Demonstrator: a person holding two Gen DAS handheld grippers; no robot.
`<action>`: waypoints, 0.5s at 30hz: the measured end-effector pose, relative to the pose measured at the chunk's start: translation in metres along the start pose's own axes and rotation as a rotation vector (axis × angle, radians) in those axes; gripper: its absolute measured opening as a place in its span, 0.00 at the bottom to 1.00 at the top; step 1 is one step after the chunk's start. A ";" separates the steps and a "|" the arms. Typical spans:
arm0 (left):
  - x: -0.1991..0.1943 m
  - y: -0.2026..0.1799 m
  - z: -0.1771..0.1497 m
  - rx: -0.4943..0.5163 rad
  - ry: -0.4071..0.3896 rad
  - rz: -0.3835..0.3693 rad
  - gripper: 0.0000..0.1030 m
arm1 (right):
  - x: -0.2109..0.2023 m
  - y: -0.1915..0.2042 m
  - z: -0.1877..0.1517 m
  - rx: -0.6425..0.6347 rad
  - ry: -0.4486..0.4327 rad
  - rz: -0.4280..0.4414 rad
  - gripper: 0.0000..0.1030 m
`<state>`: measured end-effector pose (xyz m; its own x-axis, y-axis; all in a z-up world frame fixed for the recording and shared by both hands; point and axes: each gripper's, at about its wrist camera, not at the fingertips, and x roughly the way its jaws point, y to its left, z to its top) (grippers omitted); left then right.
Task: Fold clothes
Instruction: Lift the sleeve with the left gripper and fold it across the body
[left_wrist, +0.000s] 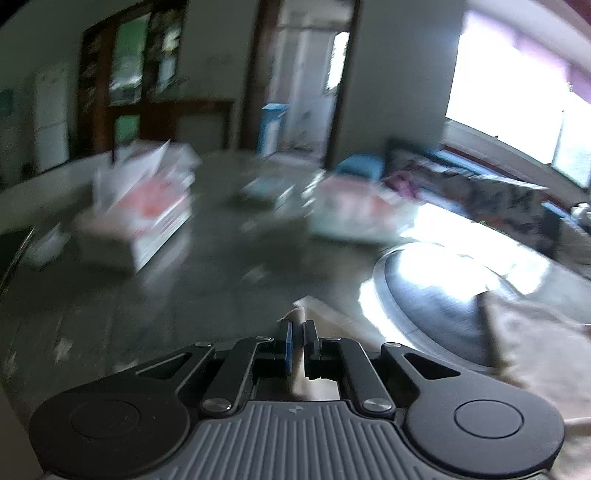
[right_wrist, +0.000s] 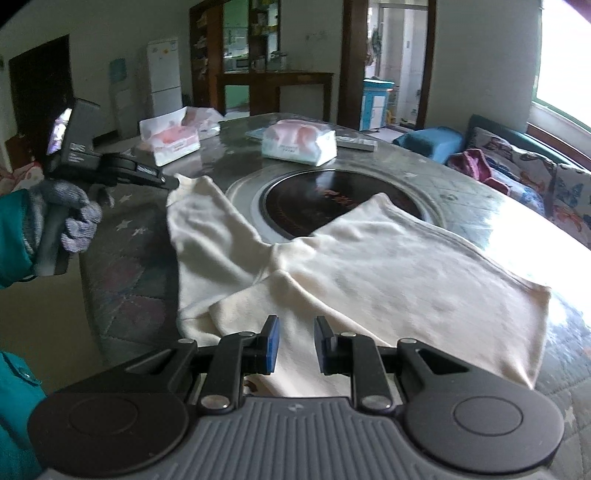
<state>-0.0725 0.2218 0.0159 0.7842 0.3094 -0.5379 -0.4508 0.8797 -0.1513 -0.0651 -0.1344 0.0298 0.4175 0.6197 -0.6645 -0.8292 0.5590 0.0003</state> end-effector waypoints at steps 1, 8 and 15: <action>-0.007 -0.007 0.003 0.014 -0.019 -0.031 0.06 | -0.002 -0.003 -0.001 0.010 -0.004 -0.007 0.19; -0.050 -0.067 0.017 0.101 -0.089 -0.289 0.06 | -0.018 -0.020 -0.011 0.078 -0.030 -0.058 0.19; -0.079 -0.129 0.018 0.188 -0.105 -0.525 0.06 | -0.036 -0.039 -0.031 0.146 -0.044 -0.114 0.19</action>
<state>-0.0686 0.0906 0.0926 0.9255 -0.1610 -0.3429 0.0870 0.9714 -0.2211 -0.0592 -0.1959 0.0301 0.5241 0.5692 -0.6335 -0.7139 0.6992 0.0376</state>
